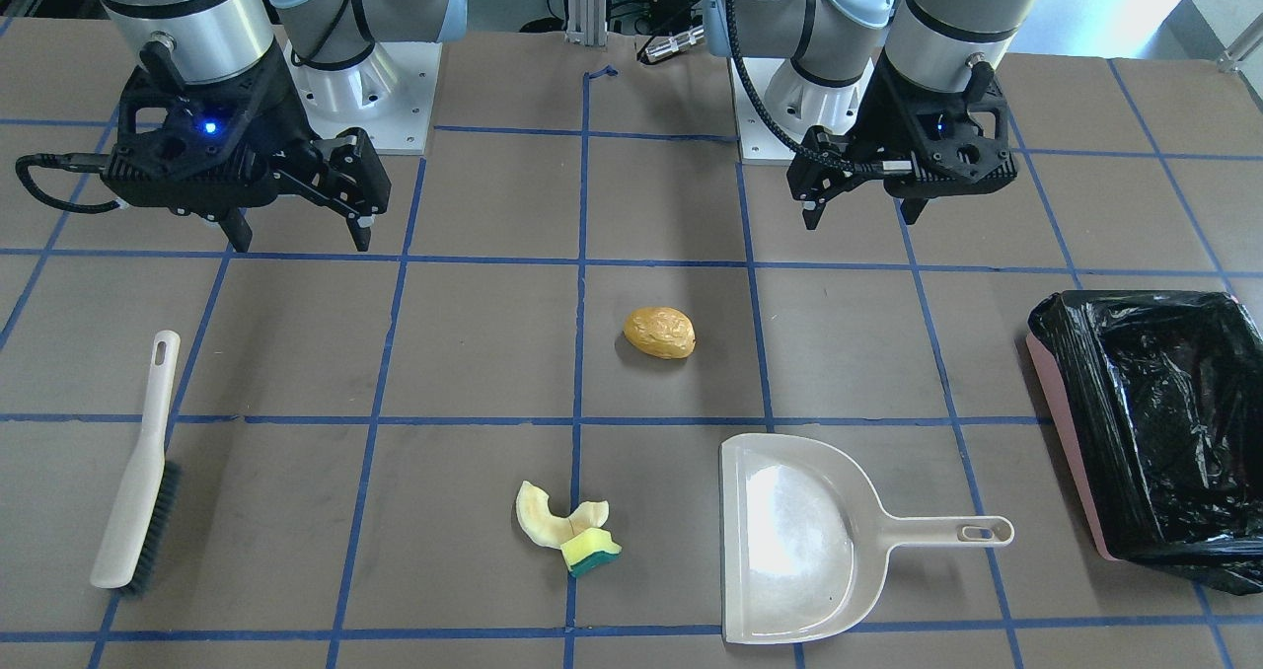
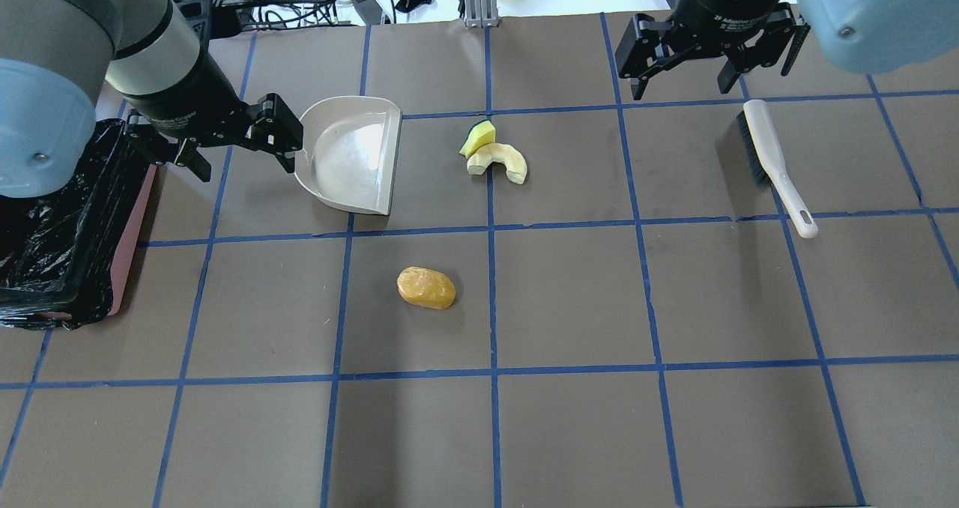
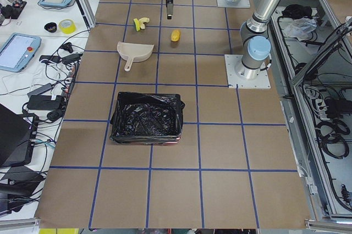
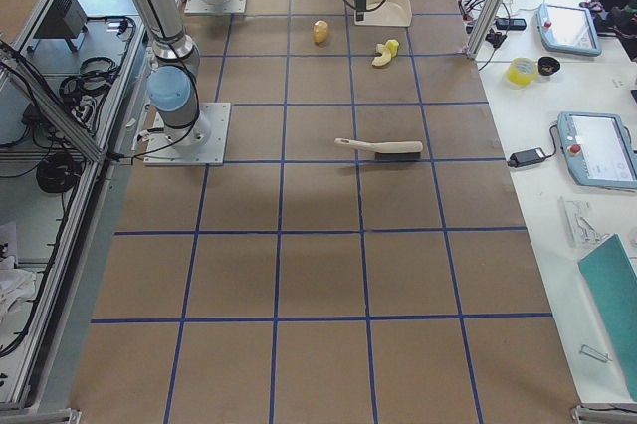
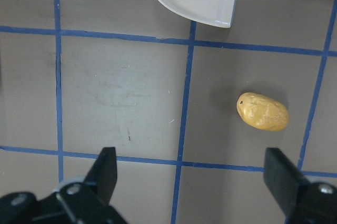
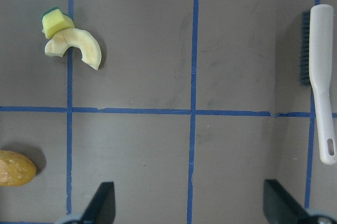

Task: Sweep and dump trash into bin

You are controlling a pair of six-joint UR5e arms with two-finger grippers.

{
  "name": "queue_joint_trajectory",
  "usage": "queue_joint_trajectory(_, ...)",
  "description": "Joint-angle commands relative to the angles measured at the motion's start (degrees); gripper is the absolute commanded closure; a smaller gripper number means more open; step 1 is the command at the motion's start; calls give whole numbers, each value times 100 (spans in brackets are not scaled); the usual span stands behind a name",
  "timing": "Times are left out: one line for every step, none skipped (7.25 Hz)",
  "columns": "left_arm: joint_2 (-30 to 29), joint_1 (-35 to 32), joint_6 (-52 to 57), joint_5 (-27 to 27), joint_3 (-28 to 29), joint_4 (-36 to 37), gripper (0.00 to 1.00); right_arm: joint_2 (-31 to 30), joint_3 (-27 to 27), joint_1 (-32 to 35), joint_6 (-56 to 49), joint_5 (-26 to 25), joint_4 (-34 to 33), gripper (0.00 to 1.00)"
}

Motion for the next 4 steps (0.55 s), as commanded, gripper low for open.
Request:
queue_joint_trajectory(-9, -6, 0, 13, -2, -4, 0, 0, 1, 0, 0, 11, 1, 0)
queue_joint_trajectory(-9, -6, 0, 13, -2, -4, 0, 0, 1, 0, 0, 37, 1, 0)
queue_joint_trajectory(-17, 2, 0, 4, -2, 5, 0, 0, 9, 0, -9, -6, 10, 0)
queue_joint_trajectory(-26, 11, 0, 4, -2, -4, 0, 9, 18, 0, -61, -15, 28, 0)
